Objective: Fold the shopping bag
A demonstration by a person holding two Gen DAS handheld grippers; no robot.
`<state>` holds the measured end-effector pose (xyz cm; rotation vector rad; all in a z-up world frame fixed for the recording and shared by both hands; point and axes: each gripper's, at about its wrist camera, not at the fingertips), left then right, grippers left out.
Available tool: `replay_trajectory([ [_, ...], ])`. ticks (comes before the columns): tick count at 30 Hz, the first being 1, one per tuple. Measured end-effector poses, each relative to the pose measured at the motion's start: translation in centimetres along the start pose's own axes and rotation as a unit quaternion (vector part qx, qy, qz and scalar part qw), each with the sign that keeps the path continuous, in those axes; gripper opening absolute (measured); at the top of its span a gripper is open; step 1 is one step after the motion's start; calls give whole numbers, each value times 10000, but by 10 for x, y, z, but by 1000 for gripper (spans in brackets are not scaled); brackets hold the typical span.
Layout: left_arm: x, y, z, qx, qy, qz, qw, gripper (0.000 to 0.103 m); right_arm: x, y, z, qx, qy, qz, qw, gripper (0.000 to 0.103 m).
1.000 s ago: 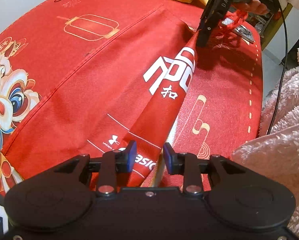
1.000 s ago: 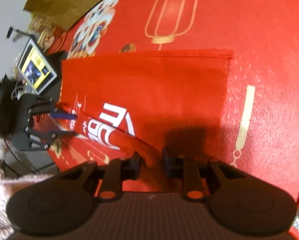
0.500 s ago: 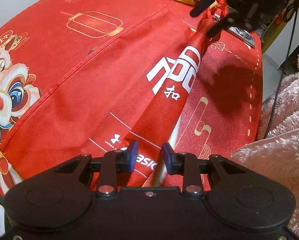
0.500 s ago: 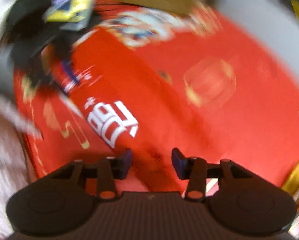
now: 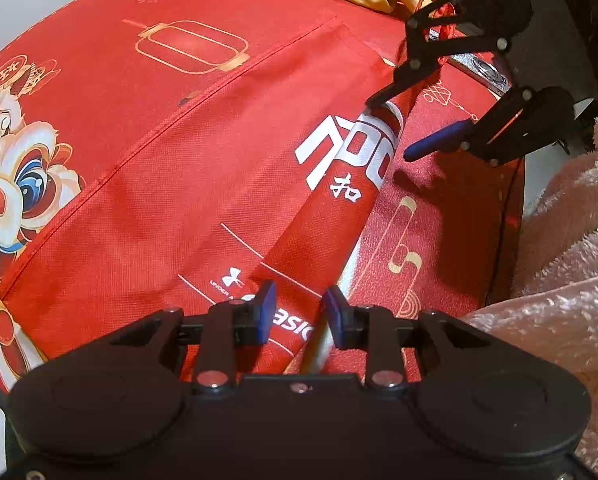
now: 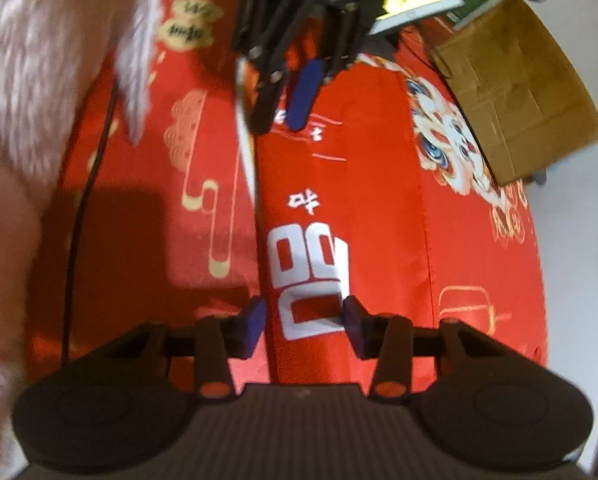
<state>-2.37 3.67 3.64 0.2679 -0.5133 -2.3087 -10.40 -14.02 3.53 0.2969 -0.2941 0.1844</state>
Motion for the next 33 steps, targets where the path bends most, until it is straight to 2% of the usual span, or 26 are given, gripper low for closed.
replay_trajectory([
  [6, -1, -2, 0, 33, -21, 85, 10000, 28, -13, -8, -14, -196, -312, 512, 9980, 41],
  [9, -2, -3, 0, 42, -28, 93, 9999, 28, -14, -11, -14, -130, -302, 462, 9984, 36],
  [10, -2, -3, 0, 41, -23, 81, 10000, 27, -14, -10, -14, -127, -264, 420, 9987, 31],
  [12, 0, -2, 0, 41, 12, 9, 10000, 26, -9, -9, -12, -73, -72, 19, 9999, 24],
  [14, 6, -1, 1, 60, 105, -205, 9997, 27, 11, -6, -11, 83, 276, -761, 9967, 19],
  [16, 14, -1, 3, 133, 238, -535, 9982, 27, 29, -11, -7, 289, 618, -1463, 9869, 19],
  [21, 25, -6, 14, 477, 534, -1129, 9910, 28, 60, -29, -3, 710, 1314, -2477, 9572, 19],
  [23, 25, -10, 20, 651, 645, -1310, 9871, 32, 70, -37, -2, 838, 1551, -2752, 9451, 19],
  [26, 25, -15, 26, 881, 889, -1701, 9775, 33, 83, -46, -4, 972, 1897, -3182, 9237, 19],
  [33, 28, -22, 20, 994, 1159, -2503, 9561, 34, 104, -67, -12, 1139, 2473, -3992, 8755, 19],
])
Point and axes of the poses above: each gripper's, at about its wrist camera, not at the fingertips, and z roughly against the way its jaws point, x to its right, y to its top, and after that the axes turned 13 degrees about y, right-handed
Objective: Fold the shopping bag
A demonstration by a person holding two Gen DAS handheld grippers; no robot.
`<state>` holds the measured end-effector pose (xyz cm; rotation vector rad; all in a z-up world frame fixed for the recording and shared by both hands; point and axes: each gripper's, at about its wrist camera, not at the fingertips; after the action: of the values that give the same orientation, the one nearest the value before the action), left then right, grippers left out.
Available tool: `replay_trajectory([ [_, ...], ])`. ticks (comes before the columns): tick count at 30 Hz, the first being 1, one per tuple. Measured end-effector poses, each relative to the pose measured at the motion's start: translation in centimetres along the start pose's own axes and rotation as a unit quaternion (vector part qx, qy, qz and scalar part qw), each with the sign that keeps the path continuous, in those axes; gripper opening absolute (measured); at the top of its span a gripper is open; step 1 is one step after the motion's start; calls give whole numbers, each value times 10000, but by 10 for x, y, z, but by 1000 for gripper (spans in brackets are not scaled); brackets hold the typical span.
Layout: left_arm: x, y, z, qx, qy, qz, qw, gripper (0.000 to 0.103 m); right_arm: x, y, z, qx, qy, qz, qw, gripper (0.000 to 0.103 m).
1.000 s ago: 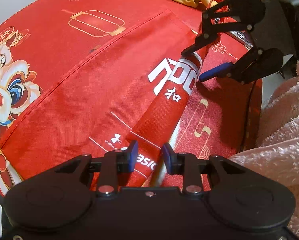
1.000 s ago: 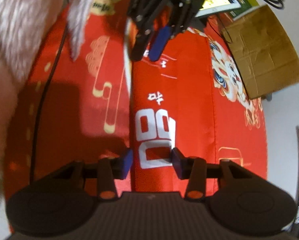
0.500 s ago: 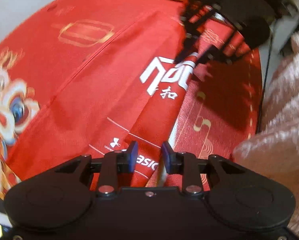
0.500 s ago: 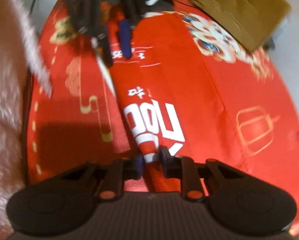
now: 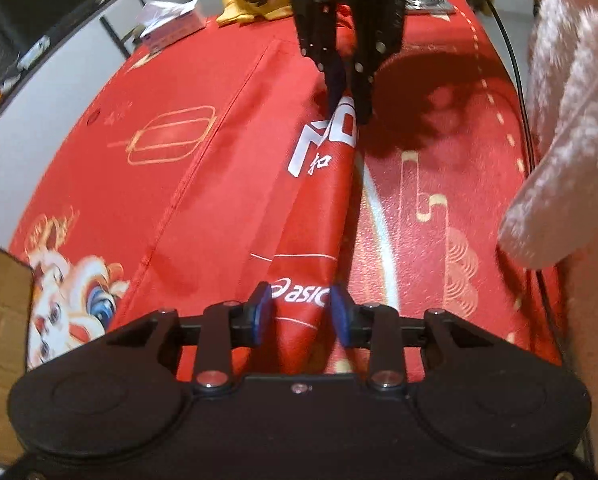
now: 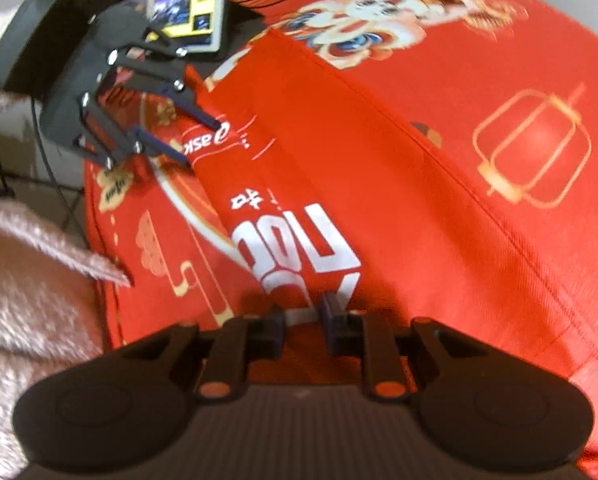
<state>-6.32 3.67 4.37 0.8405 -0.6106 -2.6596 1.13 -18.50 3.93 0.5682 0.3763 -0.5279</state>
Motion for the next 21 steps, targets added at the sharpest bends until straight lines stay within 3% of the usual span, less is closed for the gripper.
replay_trajectory([
  [4, 6, 1, -8, 99, 61, -411, 9991, 34, 16, 5, 0, 62, 255, -394, 9989, 19],
  [6, 5, 2, -13, 27, -21, -377, 9993, 31, 24, 5, 1, 151, 394, -659, 9969, 19],
  [9, -8, 1, -21, -276, -370, 300, 9985, 22, 39, 2, 3, 402, 602, -1173, 9905, 19],
  [13, -31, -7, -27, -447, -738, 1401, 9864, 21, 44, -6, 6, 701, 610, -1441, 9852, 22],
  [16, -35, -8, -28, -482, -845, 1575, 9827, 21, 26, -10, 11, 733, 144, -938, 9928, 37],
  [21, -42, -8, -31, -598, -1025, 1865, 9752, 21, -7, -24, 20, 437, -943, 333, 9940, 40],
])
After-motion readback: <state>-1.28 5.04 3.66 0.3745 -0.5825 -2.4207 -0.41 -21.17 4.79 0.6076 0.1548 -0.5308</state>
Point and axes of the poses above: each gripper's, at about its wrist camera, not at the fingertips, and z roughly against the way its jaws point, x to its right, y to its top, and after that the axes turned 13 degrees about y, right-handed
